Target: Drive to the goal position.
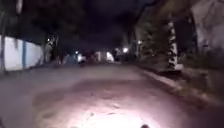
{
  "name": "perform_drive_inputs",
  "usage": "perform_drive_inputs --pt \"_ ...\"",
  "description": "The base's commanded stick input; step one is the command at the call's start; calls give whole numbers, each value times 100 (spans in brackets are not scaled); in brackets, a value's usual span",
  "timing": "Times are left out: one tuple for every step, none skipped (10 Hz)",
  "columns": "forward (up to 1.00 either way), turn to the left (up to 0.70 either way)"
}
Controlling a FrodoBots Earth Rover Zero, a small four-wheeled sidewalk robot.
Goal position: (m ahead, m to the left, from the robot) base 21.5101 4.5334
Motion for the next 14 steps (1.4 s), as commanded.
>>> perform_drive_inputs --pt "70 0" --pt "70 0" --pt "70 -8" --pt "70 -33" --pt "70 -34" --pt "70 -35" --pt "70 -35" --pt "70 -35" --pt "70 -35" --pt "70 -35" --pt "70 -31" --pt "70 -18" --pt "70 -7" --pt "70 0"
